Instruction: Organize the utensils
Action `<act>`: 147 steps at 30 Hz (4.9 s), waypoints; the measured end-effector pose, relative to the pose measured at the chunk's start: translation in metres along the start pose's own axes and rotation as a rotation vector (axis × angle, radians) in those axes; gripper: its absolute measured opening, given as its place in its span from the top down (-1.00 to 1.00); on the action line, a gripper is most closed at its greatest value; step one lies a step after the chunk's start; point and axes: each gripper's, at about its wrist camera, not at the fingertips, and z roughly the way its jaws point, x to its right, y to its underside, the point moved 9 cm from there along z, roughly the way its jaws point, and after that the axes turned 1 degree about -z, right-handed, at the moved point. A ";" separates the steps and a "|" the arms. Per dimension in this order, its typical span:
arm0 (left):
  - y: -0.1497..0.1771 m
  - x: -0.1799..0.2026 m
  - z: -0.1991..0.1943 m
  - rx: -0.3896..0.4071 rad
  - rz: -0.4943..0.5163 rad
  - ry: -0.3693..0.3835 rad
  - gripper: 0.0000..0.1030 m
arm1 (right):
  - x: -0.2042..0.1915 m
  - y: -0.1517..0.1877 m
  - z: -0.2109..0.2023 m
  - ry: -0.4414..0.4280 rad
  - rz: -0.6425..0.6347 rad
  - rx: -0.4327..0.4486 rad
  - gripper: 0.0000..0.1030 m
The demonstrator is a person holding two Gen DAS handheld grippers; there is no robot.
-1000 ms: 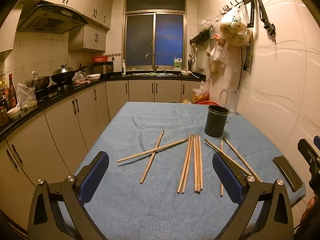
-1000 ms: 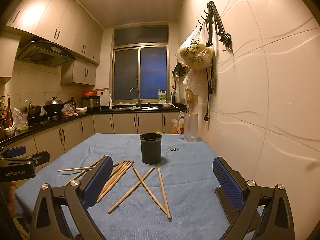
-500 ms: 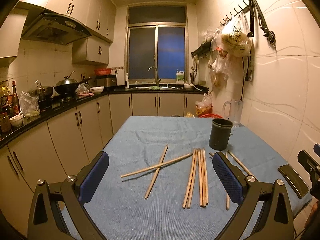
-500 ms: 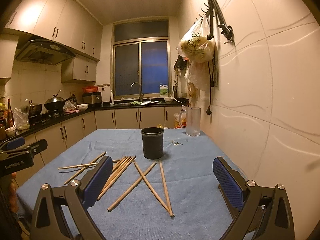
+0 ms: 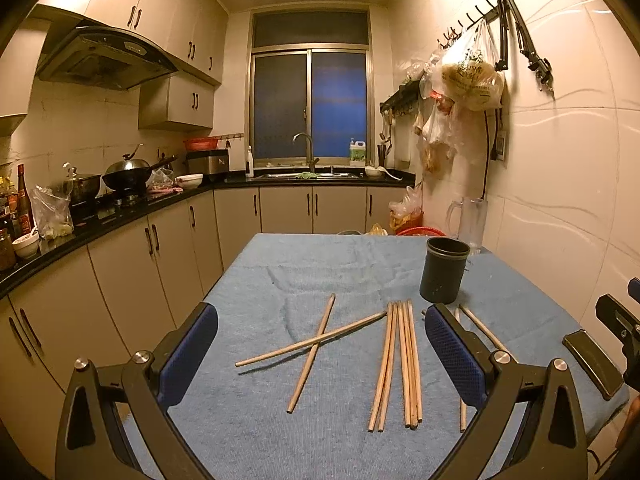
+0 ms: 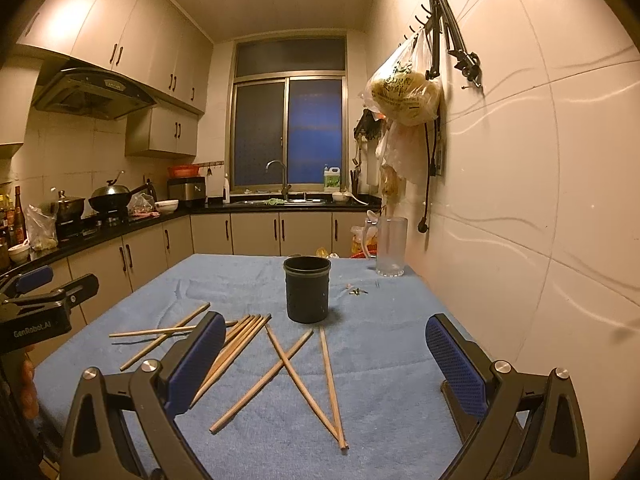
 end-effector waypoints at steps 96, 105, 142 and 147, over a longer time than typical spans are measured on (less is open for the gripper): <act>-0.033 0.024 0.160 -0.520 0.020 0.382 0.87 | -0.084 0.087 0.282 -0.421 -0.220 -0.780 0.83; -0.068 0.029 0.129 -0.430 0.012 0.388 0.87 | -0.065 0.004 0.218 -0.484 -0.157 -0.582 0.85; -0.203 0.094 0.159 -0.020 -0.167 0.325 0.87 | 0.020 -0.219 0.130 -0.370 0.113 -0.066 0.85; -0.220 0.120 0.181 0.021 -0.152 0.334 0.87 | 0.026 -0.228 0.153 -0.336 0.120 -0.051 0.85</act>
